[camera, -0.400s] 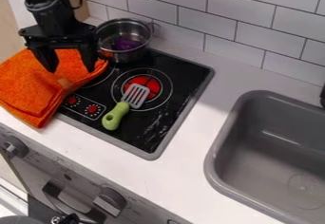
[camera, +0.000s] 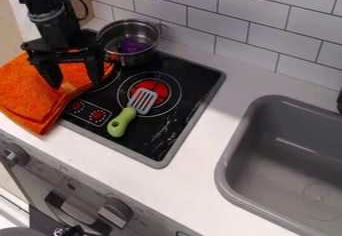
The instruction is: Put green spoon inside silver bowl
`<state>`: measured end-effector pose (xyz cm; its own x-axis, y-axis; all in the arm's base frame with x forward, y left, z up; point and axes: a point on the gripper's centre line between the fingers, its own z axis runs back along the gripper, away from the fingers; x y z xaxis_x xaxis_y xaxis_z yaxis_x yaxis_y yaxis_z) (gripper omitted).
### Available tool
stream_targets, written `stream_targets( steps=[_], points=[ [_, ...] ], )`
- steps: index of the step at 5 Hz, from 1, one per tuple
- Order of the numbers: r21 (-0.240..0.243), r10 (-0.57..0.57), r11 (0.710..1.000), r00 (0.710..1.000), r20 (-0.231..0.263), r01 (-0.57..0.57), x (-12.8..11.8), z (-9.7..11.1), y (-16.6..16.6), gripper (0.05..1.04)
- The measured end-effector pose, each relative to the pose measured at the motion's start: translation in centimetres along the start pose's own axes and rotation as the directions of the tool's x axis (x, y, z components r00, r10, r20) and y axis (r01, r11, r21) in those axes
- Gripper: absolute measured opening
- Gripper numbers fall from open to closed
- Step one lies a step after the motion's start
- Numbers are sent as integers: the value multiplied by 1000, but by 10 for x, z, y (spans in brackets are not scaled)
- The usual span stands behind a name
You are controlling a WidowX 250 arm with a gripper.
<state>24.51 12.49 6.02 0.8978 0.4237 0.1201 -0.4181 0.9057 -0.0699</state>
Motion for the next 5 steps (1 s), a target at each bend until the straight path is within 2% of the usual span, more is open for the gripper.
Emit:
stream_targets(
  steps=[1, 2, 3, 4, 5],
  points=[
    [-28, -42, 999, 999, -2, 42, -10, 8, -19, 999],
    [-30, -97, 995, 994, -47, 95, -26, 2, -37, 999],
    [23, -131, 991, 990, -48, 132, -33, -6, -52, 999],
    [43, -131, 990, 991, -19, 132, -28, -16, -53, 999],
    [41, -146, 988, 989, -11, 146, -27, -30, -50, 999]
  ],
)
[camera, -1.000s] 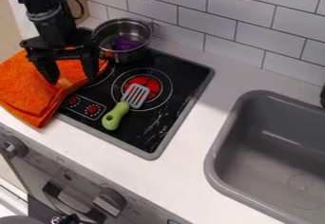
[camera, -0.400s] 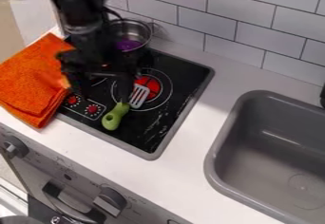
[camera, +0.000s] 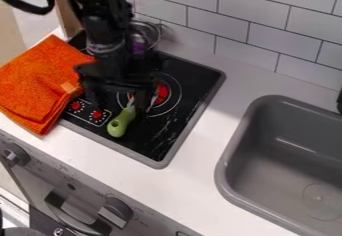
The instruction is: Put green spoon inside silver bowl
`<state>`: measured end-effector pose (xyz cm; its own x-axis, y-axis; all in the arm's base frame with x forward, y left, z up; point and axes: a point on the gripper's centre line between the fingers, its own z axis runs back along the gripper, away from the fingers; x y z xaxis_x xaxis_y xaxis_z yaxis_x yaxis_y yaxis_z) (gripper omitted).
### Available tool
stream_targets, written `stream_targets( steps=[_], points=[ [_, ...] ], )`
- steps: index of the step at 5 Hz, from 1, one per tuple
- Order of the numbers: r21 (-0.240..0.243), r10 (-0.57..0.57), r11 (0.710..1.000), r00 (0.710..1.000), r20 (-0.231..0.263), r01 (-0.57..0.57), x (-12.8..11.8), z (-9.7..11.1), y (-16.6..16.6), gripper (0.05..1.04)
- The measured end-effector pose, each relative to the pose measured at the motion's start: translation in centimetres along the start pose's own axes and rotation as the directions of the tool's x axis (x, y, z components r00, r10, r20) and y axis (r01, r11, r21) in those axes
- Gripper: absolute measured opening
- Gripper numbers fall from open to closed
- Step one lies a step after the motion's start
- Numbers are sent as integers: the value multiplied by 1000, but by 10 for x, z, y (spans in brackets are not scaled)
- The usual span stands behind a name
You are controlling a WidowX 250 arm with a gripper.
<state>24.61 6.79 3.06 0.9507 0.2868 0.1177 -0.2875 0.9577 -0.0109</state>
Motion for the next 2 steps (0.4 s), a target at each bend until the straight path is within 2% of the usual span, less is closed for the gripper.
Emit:
stream_targets(
  steps=[1, 2],
  points=[
    [-3, 6, 1000, 1000, -9, -6, -1, -11, 3, 954],
    [-41, 52, 998, 998, -20, -52, -2, -13, 4, 699]
  ],
)
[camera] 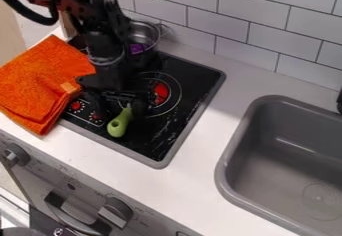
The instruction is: Put green spoon inside silver bowl
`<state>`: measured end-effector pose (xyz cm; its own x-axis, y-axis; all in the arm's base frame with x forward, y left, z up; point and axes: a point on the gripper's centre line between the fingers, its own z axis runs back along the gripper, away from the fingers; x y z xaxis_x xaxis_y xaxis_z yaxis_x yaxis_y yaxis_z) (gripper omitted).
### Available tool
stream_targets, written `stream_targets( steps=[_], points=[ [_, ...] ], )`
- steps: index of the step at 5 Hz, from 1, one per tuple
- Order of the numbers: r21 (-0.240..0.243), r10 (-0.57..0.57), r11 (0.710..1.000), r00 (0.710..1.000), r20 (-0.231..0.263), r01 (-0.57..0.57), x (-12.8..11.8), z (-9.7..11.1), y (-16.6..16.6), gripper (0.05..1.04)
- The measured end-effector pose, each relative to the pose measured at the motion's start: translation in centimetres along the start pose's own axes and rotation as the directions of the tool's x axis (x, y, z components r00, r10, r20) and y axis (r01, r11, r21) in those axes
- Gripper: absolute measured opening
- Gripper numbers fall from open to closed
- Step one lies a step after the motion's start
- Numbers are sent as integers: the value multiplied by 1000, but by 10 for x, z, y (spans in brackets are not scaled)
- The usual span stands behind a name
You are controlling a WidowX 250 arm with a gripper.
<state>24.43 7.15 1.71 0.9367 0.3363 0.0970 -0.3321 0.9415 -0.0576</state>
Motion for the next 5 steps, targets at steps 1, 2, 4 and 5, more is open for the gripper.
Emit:
stream_targets(
  steps=[1, 2, 4, 5],
  points=[
    [-25, 63, 998, 998, -30, -64, -1, 1, 1, 422],
    [-36, 105, 994, 993, -49, -106, 0, 4, 1, 307],
    [-122, 351, 930, 936, 8, -348, 56, 51, 17, 306],
    [-156, 442, 889, 896, 49, -430, 68, 57, 25, 306]
  ],
)
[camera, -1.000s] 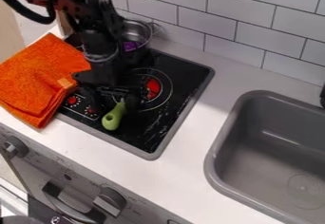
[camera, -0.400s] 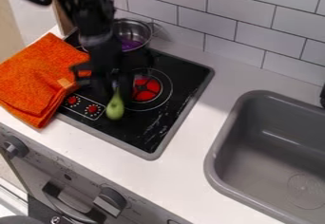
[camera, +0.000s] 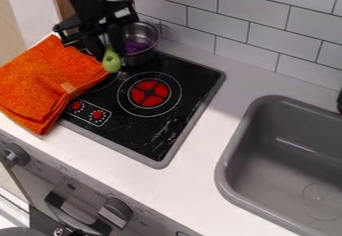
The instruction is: Put green spoon inside silver bowl
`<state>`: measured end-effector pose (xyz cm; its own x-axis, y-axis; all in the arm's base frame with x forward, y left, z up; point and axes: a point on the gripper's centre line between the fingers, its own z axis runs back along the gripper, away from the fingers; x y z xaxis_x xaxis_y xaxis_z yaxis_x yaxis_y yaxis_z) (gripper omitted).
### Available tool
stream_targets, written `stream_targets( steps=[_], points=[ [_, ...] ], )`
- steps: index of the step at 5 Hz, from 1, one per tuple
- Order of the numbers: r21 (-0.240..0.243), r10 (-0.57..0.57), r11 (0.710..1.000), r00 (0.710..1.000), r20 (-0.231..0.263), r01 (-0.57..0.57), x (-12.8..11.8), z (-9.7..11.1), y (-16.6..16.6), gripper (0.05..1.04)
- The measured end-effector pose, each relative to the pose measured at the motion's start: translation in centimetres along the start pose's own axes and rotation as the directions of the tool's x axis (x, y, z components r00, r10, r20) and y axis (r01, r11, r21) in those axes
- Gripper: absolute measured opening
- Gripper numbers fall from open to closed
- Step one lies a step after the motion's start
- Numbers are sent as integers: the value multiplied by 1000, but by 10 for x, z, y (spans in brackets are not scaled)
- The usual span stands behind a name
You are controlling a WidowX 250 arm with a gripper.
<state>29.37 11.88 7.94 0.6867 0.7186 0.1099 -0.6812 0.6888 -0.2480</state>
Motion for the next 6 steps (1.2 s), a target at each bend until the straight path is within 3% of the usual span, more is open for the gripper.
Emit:
stream_targets(
  steps=[1, 2, 4, 5, 6],
  points=[
    [-68, 188, 981, 979, 75, -183, 26, -3, -10, 306],
    [-114, 281, 956, 954, 102, -269, 35, -16, -16, 306],
    [-126, 390, 920, 904, 174, -372, 54, -27, -24, 306],
    [-165, 449, 893, 863, 233, -420, 62, -29, -31, 364],
    [-122, 433, 901, 878, 202, -417, 58, -37, -30, 632]
  ],
)
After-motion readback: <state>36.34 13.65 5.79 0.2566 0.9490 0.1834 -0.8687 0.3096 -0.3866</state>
